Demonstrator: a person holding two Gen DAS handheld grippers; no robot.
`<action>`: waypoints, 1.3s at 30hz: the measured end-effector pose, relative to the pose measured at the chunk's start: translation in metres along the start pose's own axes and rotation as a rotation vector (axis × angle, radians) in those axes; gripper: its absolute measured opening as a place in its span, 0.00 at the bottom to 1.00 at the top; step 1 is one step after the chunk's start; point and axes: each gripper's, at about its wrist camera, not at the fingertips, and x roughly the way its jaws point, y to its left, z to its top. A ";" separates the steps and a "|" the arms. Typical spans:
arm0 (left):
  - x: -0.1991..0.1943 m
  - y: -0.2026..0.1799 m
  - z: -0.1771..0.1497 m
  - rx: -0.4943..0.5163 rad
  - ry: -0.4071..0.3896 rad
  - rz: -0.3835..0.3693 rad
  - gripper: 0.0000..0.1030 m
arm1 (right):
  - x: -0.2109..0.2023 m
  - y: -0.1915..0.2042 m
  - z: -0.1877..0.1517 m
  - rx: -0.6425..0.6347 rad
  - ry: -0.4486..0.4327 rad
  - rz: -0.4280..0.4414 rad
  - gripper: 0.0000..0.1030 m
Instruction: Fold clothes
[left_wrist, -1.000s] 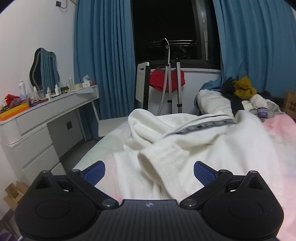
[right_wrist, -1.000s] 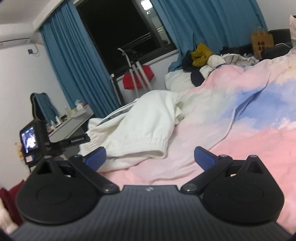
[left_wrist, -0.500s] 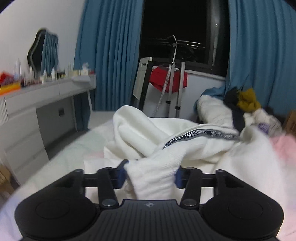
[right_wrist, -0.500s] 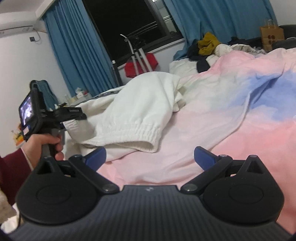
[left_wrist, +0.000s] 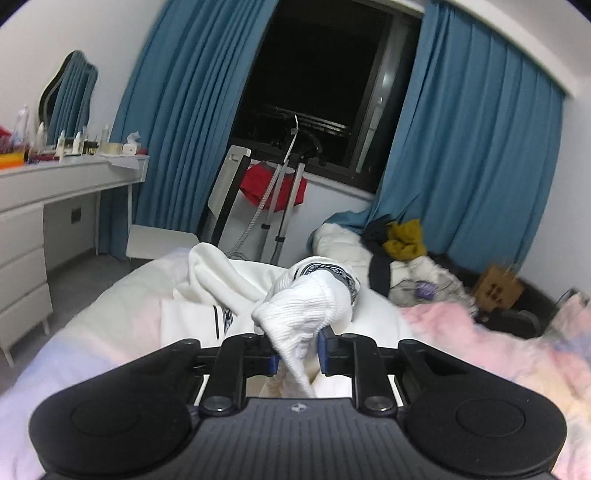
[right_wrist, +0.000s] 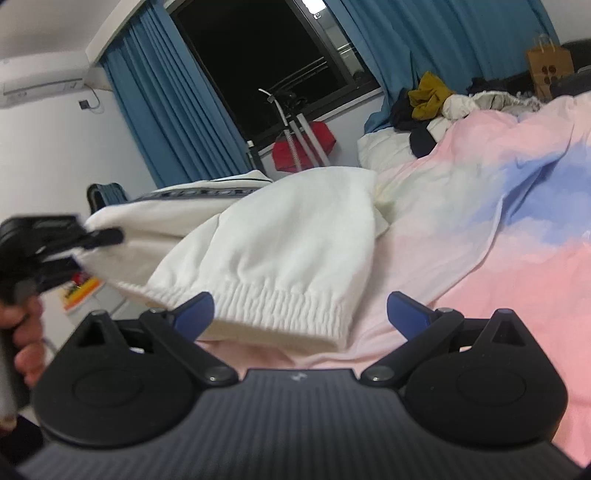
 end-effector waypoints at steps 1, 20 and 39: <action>-0.016 0.004 -0.003 -0.013 -0.008 -0.005 0.20 | -0.002 0.001 0.000 0.006 0.006 0.013 0.99; -0.099 0.145 -0.067 -0.302 0.077 0.192 0.20 | 0.030 -0.009 -0.035 0.133 0.262 0.063 0.82; -0.066 0.148 -0.041 -0.326 -0.015 0.209 0.20 | 0.070 0.041 -0.055 -0.010 0.291 0.162 0.19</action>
